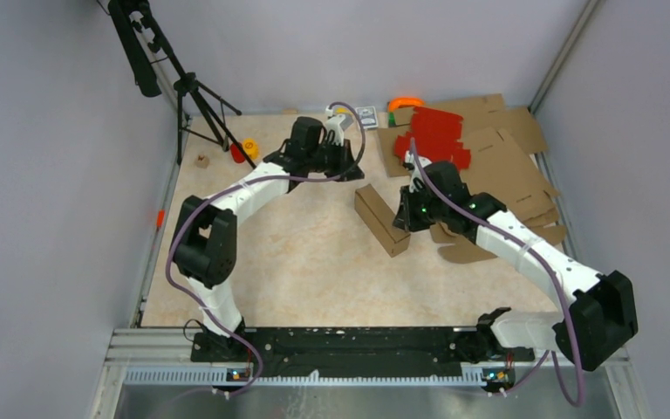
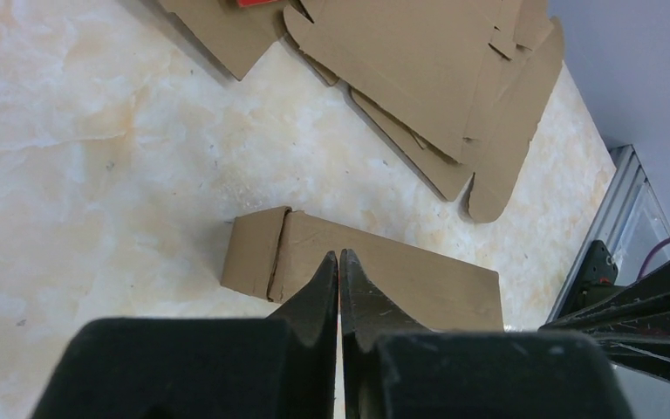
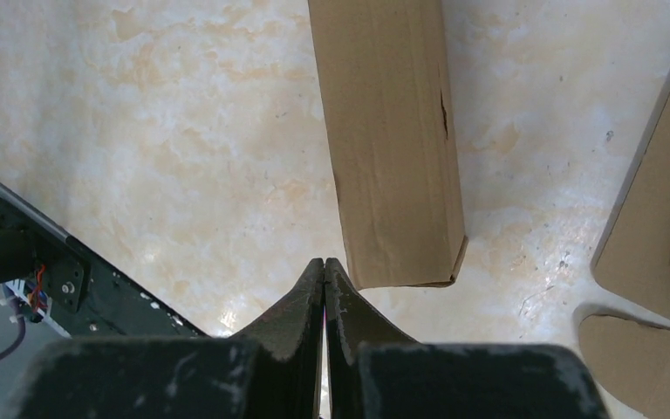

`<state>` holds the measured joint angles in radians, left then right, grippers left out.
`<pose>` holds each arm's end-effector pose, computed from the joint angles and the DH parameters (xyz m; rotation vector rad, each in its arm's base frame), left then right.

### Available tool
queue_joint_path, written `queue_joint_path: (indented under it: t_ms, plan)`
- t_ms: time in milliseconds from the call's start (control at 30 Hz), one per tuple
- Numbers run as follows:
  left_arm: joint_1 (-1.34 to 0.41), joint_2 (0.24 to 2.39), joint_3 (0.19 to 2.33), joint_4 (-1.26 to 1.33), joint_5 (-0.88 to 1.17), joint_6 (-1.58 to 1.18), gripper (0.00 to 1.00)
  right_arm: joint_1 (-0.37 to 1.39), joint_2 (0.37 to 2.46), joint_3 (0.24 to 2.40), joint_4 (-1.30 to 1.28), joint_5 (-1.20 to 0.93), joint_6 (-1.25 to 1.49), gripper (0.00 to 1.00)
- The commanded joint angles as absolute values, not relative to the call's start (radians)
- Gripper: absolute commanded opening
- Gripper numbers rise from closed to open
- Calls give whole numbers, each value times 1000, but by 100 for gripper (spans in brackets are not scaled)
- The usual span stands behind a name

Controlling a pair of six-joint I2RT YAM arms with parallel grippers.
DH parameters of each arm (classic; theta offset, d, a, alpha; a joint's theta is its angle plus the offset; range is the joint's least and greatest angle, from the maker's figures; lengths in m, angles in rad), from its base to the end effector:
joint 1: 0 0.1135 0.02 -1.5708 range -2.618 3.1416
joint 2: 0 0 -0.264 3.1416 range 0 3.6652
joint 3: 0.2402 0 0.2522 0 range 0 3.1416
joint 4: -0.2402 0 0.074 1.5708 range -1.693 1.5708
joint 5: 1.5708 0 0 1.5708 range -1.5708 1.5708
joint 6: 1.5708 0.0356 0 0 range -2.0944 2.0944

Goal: Fold the paper box

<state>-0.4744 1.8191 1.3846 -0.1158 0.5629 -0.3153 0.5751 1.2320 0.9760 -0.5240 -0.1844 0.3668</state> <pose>0.3659 -0.2092 0.2663 0.5254 2.1471 -1.0521 0.2162 0.1479 0.2819 -0.3466 2.4124 0.6619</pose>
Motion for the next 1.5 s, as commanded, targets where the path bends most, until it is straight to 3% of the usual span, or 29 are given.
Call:
queue_joint_path:
  t_ms: [0,367,833,1267,1467]
  plan:
    - [-486,1810,1377,-65,602,-321,0,574,1226,997,-489,-167,348,0]
    - [-485,1923,1265,16,599,-368,0,560,1316,814,-382,-143,360,0]
    - [-485,1824,1400,-115,531,-301,0,560,1247,1006,-495,-130,328,0]
    - [-483,1909,1292,-81,504,-292,0,551,1290,854,-407,-134,355,0]
    - [-480,1796,1273,-104,377,-257,0,543,1239,901,-451,-62,351,0]
